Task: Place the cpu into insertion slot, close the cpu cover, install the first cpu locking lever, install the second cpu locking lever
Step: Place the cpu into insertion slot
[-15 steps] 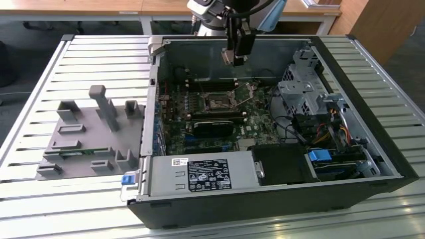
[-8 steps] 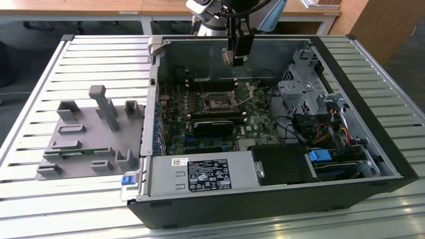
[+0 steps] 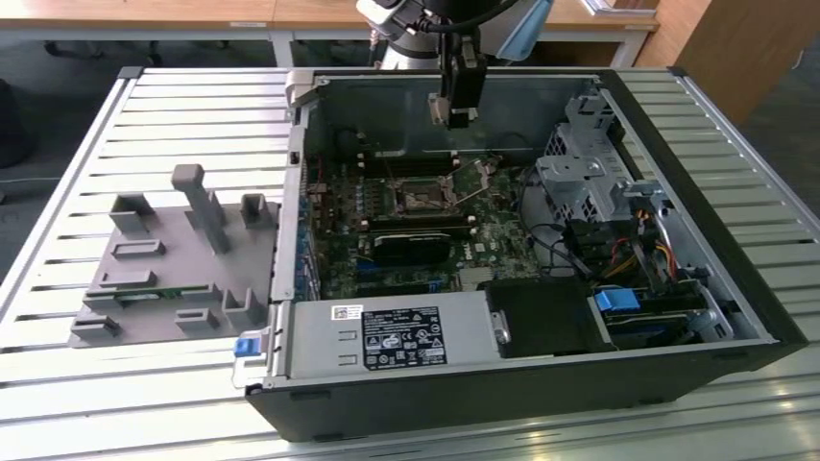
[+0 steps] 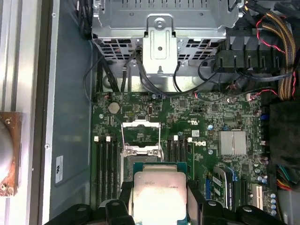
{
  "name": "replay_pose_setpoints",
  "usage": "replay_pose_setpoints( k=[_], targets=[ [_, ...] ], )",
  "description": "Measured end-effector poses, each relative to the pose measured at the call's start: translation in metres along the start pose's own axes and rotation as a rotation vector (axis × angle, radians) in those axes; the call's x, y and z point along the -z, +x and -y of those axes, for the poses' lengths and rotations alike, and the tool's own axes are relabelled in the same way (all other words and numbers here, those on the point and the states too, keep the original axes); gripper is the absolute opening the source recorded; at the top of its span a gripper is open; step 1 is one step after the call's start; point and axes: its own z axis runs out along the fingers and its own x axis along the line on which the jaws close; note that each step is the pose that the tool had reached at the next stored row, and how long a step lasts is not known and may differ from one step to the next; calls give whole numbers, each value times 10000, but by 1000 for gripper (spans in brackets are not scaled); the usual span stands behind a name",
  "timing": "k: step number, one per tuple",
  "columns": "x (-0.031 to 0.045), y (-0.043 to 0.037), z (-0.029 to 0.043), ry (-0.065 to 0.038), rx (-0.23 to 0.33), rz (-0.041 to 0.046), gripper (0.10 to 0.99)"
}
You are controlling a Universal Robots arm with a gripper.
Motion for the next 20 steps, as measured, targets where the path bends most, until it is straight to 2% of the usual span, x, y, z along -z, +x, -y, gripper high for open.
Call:
replay_pose_setpoints(
  k=[4, 20],
  targets=[
    [-2, 0, 0, -8, -425, 38, 541],
    [-7, 0, 1, -30, -1557, 140, 541]
  ],
)
